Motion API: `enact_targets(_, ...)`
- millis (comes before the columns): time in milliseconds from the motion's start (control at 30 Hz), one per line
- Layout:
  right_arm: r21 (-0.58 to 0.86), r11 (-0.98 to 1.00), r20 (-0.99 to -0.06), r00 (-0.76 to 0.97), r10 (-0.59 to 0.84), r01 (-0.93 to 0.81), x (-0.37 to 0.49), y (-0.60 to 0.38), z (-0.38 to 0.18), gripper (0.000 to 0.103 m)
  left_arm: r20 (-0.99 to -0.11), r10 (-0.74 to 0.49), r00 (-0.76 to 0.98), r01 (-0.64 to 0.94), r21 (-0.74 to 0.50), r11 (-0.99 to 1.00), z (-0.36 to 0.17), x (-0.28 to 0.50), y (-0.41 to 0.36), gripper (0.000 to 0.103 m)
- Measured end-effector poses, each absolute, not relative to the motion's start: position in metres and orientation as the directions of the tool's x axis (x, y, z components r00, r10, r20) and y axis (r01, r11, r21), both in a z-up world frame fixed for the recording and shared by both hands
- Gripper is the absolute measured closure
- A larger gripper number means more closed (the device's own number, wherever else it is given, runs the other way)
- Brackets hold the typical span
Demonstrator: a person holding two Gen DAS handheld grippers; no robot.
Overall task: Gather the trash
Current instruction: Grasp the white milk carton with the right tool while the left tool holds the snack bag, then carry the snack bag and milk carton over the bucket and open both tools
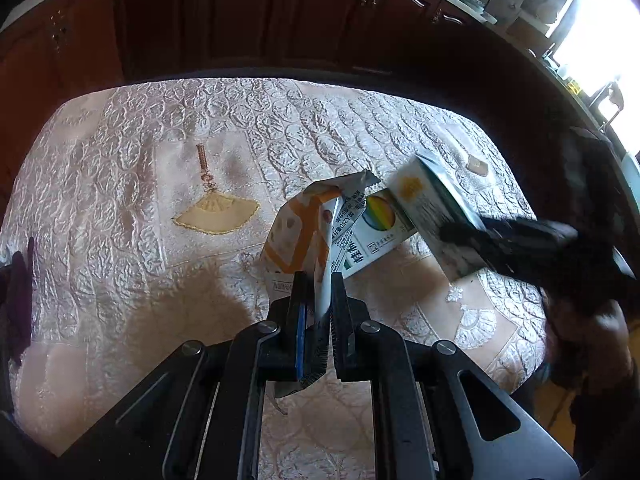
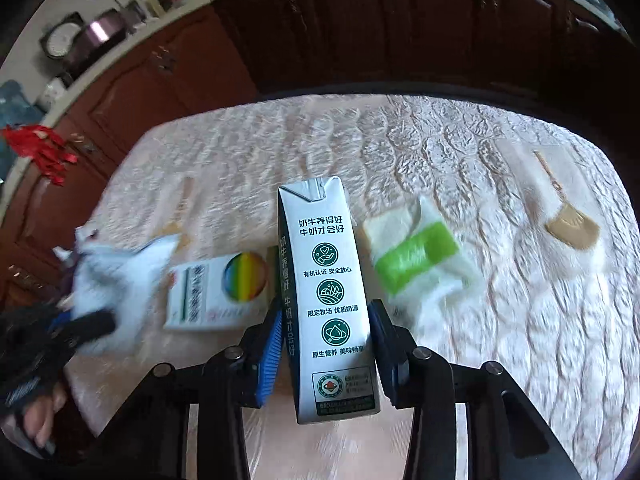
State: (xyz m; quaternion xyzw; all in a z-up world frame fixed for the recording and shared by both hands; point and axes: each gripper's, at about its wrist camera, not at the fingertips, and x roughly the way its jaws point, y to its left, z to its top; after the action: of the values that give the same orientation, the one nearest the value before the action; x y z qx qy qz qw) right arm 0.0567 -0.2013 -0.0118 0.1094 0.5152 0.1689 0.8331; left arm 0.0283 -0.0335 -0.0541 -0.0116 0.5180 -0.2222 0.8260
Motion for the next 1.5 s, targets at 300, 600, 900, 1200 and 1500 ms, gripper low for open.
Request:
enact_targets(300,0.266,0.945,-0.889,0.330,0.317,-0.190,0.004,-0.211,-0.015,0.053,-0.838,-0.418,0.351,0.383,-0.279,0.881,-0.052,0.024,-0.053,0.095)
enact_targets(600,0.328,0.936,-0.841,0.411,0.351,-0.128,0.012,-0.206,-0.020,0.064,-0.840,-0.414,0.349,0.409,-0.261,0.875,-0.043,0.013,-0.076,0.095)
enact_targets(900,0.387,0.922,-0.764,0.550,0.338,-0.029,-0.038,-0.272,0.024,0.064,-0.813,-0.458,0.360,0.494,-0.251,0.833,-0.019,0.002,-0.131,0.095)
enact_targets(1200,0.383,0.916,-0.746,0.624,0.232,0.117,-0.092,-0.342,0.034,0.064,-0.802,-0.502,0.323,0.611,-0.229,0.758,-0.004,-0.021,-0.211,0.095)
enact_targets(1500,0.407,0.871,-0.739,0.660,0.138,0.274,-0.141,-0.414,0.034,0.064,-0.794,-0.532,0.295,0.715,-0.187,0.674,0.009,-0.045,-0.289,0.095)
